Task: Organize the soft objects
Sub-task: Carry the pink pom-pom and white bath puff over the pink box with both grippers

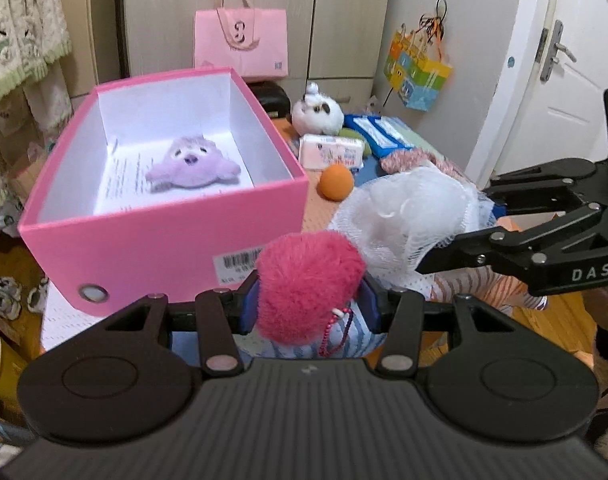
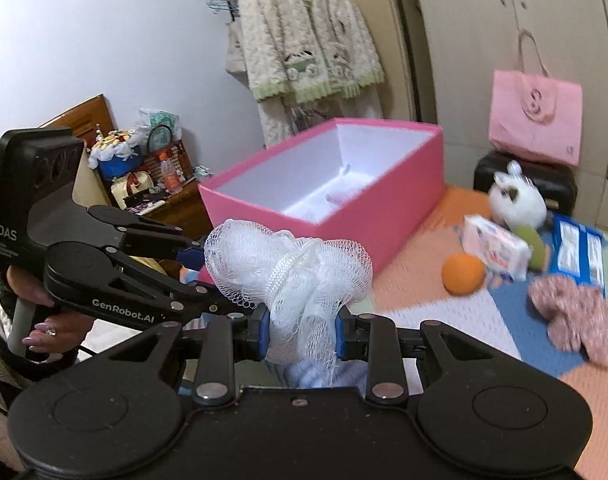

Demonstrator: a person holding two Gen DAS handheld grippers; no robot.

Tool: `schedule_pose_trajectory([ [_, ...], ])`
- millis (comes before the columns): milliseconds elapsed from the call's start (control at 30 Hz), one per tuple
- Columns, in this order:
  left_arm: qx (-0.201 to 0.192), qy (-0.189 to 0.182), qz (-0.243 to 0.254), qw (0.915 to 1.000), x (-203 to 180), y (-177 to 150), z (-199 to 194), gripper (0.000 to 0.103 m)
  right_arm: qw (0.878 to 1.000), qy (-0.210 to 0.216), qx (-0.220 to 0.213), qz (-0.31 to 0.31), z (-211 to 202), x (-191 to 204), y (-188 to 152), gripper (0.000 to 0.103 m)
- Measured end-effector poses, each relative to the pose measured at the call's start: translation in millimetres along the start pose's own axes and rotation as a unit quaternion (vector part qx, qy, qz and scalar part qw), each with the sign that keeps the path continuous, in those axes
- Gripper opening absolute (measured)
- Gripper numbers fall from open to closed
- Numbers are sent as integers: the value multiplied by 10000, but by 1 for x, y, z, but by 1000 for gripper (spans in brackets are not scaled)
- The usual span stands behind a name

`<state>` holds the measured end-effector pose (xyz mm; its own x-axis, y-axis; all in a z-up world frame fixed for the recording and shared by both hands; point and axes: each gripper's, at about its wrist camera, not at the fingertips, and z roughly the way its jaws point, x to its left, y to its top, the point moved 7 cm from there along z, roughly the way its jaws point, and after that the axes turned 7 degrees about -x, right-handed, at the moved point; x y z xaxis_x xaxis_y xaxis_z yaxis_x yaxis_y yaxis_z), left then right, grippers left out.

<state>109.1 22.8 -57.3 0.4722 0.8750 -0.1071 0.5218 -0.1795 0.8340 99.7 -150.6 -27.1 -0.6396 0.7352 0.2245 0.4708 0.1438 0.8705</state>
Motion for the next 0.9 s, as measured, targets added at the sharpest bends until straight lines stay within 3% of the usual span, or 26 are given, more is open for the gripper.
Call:
schedule_pose_trajectory([
  [367, -324, 83, 182, 9993, 26, 35, -15, 48, 9985, 74, -267, -479, 23, 18, 49, 36],
  [700, -440, 346, 217, 9982, 65, 74, -5, 51, 9946, -6, -660, -807, 61, 1, 90, 36],
  [900, -242, 720, 17, 9971, 102, 89, 26, 51, 9939, -294, -157, -1054, 109, -20, 96, 36],
])
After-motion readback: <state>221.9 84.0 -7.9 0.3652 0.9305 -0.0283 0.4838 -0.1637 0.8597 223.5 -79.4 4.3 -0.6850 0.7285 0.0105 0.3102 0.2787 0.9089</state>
